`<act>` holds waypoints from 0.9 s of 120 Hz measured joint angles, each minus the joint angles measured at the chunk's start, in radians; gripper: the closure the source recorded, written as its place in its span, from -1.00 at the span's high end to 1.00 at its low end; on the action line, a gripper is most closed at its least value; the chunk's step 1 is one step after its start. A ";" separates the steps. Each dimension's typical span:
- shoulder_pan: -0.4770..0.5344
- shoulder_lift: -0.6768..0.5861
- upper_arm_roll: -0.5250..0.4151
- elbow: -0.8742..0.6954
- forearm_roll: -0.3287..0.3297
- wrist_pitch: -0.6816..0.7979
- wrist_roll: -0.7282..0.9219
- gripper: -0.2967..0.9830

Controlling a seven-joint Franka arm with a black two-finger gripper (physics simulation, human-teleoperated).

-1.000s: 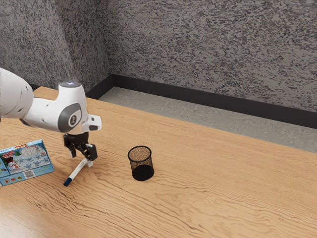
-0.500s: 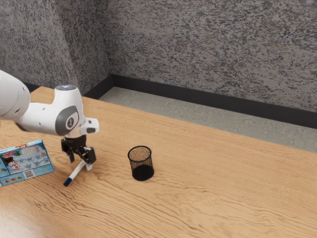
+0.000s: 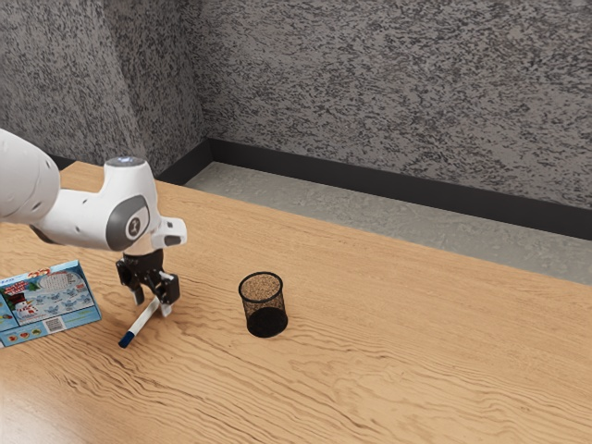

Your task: Put the marker into the pen holder.

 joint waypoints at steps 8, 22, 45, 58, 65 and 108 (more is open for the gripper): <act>0.001 0.001 0.000 0.006 -0.011 -0.010 -0.002 0.22; 0.001 0.011 0.001 0.009 -0.024 -0.022 -0.005 0.20; 0.001 0.014 0.002 0.010 -0.030 -0.031 -0.010 0.02; 0.001 0.012 0.001 0.013 -0.031 -0.034 -0.012 -0.11; 0.001 0.010 0.001 0.016 -0.031 -0.035 -0.013 -0.16; 0.001 0.023 0.002 0.017 -0.032 -0.031 -0.017 -0.47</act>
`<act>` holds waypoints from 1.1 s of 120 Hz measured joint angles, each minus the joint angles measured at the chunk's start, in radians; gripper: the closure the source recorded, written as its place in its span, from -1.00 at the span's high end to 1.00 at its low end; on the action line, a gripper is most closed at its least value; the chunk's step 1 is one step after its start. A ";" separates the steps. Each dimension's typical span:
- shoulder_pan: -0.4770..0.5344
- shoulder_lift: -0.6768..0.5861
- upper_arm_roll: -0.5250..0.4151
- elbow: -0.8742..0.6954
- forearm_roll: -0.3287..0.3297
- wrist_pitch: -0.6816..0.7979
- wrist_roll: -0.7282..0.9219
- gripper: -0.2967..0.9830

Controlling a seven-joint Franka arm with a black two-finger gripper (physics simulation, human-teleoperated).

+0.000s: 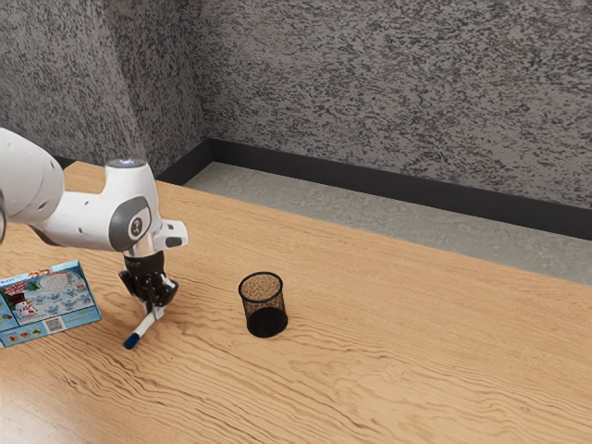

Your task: Put the marker into the pen holder.

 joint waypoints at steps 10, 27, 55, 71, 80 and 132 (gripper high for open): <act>0.000 0.002 0.000 0.000 0.003 0.002 -0.003 -0.54; -0.004 -0.020 -0.003 0.000 0.012 0.007 -0.015 -0.63; -0.006 -0.105 -0.034 0.014 0.002 0.013 -0.045 -0.69; -0.006 -0.211 -0.132 0.037 -0.006 0.045 -0.070 -0.69; -0.012 -0.271 -0.189 0.026 -0.006 0.100 -0.083 -0.69; -0.083 -0.294 -0.307 -0.031 -0.014 0.410 -0.103 -0.69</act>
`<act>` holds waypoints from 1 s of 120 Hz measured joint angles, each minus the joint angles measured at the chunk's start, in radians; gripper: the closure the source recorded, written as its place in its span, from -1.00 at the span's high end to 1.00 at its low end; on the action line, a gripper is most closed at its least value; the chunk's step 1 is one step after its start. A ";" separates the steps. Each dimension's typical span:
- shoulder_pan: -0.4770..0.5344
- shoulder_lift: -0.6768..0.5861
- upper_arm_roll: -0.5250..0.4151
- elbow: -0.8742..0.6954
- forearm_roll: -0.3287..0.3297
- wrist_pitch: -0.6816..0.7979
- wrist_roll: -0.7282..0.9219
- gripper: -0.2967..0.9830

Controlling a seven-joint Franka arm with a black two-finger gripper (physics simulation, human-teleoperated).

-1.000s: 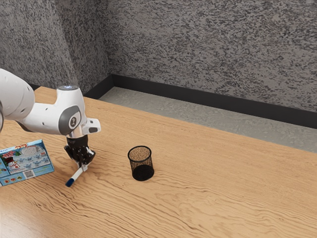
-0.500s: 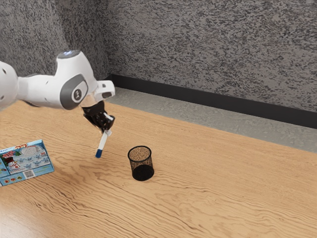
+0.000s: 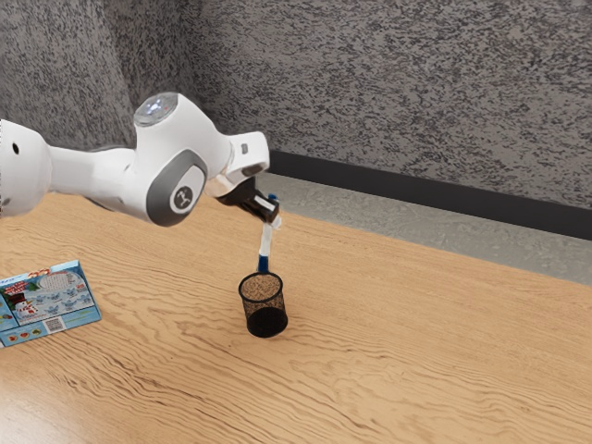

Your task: Put the marker into the pen holder.

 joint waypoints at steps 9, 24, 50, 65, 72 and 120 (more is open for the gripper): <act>0.046 0.018 -0.001 0.005 -0.002 0.016 0.001 -0.69; 0.090 0.051 -0.006 0.005 -0.005 0.038 0.004 -0.68; 0.075 0.094 -0.032 0.008 -0.012 0.070 0.013 -0.65; 0.078 0.126 -0.033 0.012 -0.014 0.081 0.019 -0.64; 0.078 0.139 -0.034 0.025 -0.014 0.084 0.022 -0.64; 0.073 0.080 -0.072 -0.071 -0.038 0.121 0.038 -0.63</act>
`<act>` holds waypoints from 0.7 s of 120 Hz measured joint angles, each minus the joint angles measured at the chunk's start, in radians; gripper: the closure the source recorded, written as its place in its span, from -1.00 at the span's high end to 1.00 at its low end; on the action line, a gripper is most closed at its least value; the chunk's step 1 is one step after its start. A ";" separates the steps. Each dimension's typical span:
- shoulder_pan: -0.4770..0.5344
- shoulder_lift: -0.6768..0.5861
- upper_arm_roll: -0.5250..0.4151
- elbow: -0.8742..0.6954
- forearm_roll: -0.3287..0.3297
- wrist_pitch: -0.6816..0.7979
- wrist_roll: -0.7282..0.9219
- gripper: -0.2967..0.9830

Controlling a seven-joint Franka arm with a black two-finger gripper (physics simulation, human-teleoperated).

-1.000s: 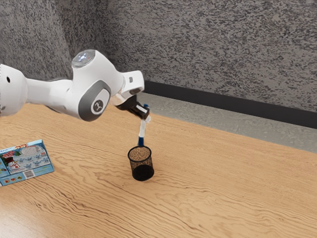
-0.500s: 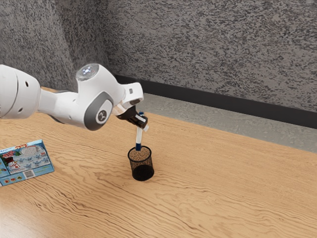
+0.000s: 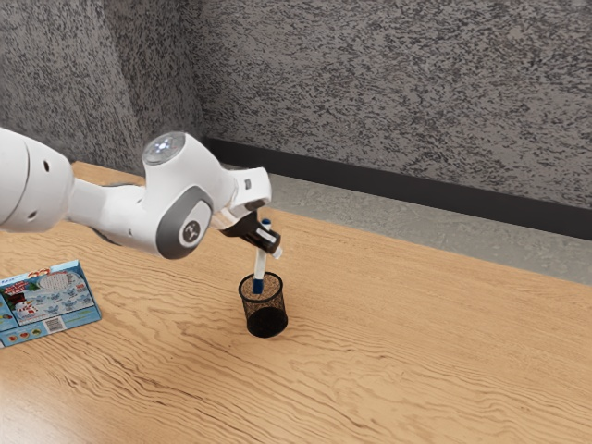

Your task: Put the marker into the pen holder.

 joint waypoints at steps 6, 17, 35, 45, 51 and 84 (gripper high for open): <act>0.000 -0.005 -0.002 -0.016 -0.006 0.010 0.002 -0.63; 0.002 -0.003 -0.004 -0.026 -0.015 0.022 0.007 -0.48; 0.005 0.003 -0.009 -0.028 -0.023 0.026 0.015 0.01; 0.003 0.005 -0.011 -0.002 -0.024 0.004 0.020 0.18; -0.002 0.019 0.006 0.097 -0.022 -0.085 0.022 0.25; 0.009 -0.015 0.174 0.688 0.070 -0.890 0.006 0.46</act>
